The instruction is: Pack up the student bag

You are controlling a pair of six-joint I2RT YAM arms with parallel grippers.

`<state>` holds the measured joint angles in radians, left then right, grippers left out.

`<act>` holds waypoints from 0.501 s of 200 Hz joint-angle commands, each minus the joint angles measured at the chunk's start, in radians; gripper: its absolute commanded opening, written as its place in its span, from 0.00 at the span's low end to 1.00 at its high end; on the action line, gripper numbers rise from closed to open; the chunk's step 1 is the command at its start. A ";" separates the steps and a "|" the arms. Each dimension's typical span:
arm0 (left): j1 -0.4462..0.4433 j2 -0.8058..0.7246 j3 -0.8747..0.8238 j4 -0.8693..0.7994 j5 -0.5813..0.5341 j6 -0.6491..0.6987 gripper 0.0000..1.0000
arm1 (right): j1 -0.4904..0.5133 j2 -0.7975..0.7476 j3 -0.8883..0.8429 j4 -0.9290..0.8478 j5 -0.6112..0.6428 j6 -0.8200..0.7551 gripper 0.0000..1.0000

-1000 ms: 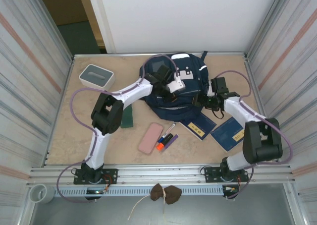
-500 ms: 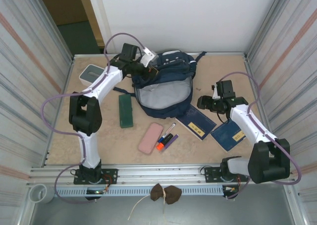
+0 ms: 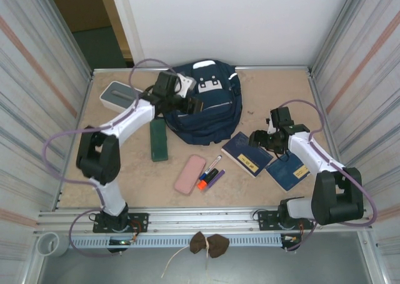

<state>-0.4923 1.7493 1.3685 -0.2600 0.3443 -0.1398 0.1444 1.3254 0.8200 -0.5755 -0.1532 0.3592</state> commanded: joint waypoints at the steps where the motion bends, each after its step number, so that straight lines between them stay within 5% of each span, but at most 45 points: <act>1: -0.110 -0.121 -0.152 0.139 -0.052 -0.255 0.65 | -0.015 0.067 0.037 0.014 -0.061 0.009 0.84; 43: -0.311 -0.131 -0.296 0.157 -0.051 -0.517 0.66 | -0.048 0.249 0.147 0.032 -0.121 -0.006 0.90; 100: -0.466 0.058 -0.161 0.157 -0.040 -0.597 0.65 | -0.113 0.346 0.182 0.025 -0.215 -0.025 0.84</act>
<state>-0.9154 1.7428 1.1248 -0.1196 0.3096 -0.6628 0.0444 1.6352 0.9733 -0.5343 -0.2977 0.3527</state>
